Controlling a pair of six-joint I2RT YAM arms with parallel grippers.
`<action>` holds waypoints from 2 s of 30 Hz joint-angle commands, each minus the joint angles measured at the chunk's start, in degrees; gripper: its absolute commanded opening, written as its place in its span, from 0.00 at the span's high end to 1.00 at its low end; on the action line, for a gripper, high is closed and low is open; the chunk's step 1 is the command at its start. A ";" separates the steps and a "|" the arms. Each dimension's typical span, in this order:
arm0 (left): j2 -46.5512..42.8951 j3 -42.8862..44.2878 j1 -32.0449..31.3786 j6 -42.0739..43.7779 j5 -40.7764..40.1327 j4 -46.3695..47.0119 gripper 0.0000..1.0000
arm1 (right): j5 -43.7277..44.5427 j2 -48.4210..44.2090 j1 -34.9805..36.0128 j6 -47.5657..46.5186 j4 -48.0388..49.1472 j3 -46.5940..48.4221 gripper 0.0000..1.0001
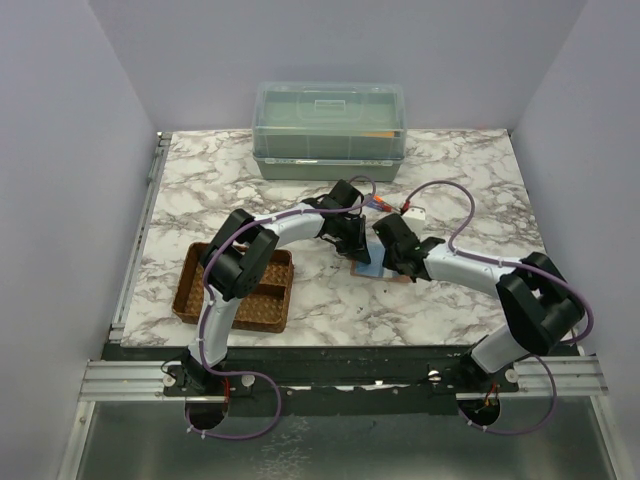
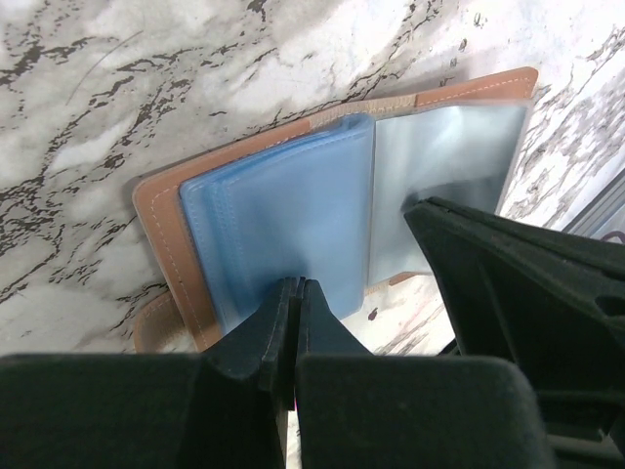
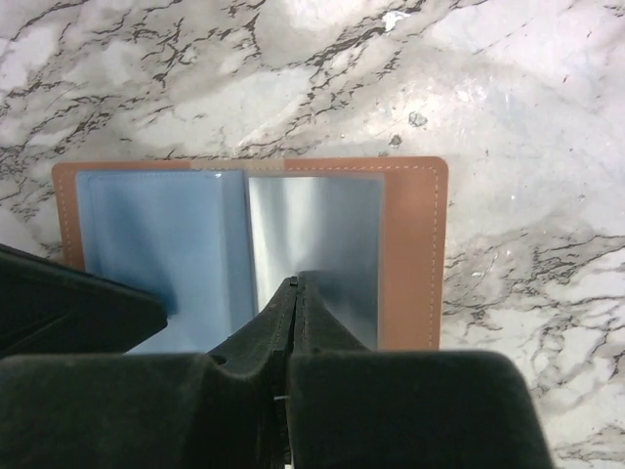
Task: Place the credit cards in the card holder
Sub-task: Turn over the card slot in the card holder.
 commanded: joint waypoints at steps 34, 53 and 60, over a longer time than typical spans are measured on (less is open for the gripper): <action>-4.79 -0.44 -0.92 8.66 6.94 -1.72 0.95 | -40.86 -16.33 -17.50 -3.48 18.25 -19.24 0.86; -5.51 -0.97 -0.31 7.96 0.58 -3.79 0.88 | -41.08 -19.68 -17.50 -4.35 12.19 -17.81 0.87; -14.70 -3.19 -0.31 12.07 -0.12 -3.75 0.71 | -42.47 -16.53 -17.51 -7.33 12.27 -15.32 0.81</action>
